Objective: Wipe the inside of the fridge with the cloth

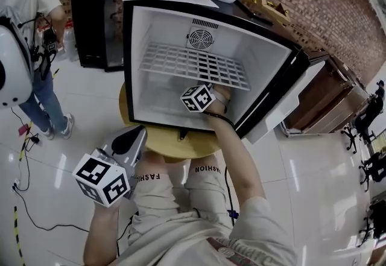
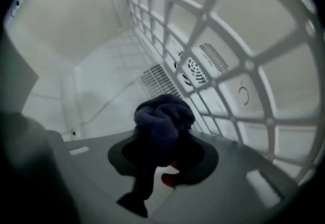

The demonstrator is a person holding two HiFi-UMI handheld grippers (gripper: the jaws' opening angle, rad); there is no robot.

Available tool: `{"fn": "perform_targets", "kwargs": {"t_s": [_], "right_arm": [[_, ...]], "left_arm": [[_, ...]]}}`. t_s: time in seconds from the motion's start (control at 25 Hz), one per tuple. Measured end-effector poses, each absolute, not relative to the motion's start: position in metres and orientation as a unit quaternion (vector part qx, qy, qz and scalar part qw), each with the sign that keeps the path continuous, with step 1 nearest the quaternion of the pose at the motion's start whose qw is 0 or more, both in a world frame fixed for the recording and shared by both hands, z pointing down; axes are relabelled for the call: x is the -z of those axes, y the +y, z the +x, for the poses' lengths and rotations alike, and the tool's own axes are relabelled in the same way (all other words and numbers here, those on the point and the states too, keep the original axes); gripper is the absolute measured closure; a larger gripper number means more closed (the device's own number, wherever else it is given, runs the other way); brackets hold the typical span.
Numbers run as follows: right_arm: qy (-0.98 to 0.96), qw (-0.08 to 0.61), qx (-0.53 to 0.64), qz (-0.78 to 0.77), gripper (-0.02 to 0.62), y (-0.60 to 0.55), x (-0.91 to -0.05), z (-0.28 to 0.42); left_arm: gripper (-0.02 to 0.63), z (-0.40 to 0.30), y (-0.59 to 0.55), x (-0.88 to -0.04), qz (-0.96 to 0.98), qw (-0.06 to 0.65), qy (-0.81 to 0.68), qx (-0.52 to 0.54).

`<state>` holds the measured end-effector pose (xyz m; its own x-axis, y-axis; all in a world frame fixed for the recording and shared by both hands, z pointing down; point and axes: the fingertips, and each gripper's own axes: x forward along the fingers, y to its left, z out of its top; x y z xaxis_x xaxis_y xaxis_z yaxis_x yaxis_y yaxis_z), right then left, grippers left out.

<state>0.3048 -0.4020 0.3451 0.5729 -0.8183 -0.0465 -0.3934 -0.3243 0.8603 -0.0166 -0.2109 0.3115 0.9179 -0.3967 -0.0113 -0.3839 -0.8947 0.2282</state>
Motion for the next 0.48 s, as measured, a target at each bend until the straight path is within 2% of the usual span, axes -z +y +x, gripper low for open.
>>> {"fn": "perform_targets", "kwargs": {"t_s": [0.12,0.2,0.48], "right_arm": [[-0.362,0.430,0.207,0.801,0.476,-0.386,-0.349,0.333],[-0.379,0.435,0.201,0.791,0.477,-0.381,-0.356,0.325],[-0.549,0.466,0.276,0.637,0.474,-0.453,-0.376,0.150]], "left_arm": [[0.604,-0.009,-0.207,-0.315,0.974,0.109,-0.196,0.021],[0.604,-0.006,-0.204,-0.315,0.976,0.101,-0.195,0.017],[0.604,-0.007,-0.204,-0.315,0.976,0.096,-0.197,0.014]]}}
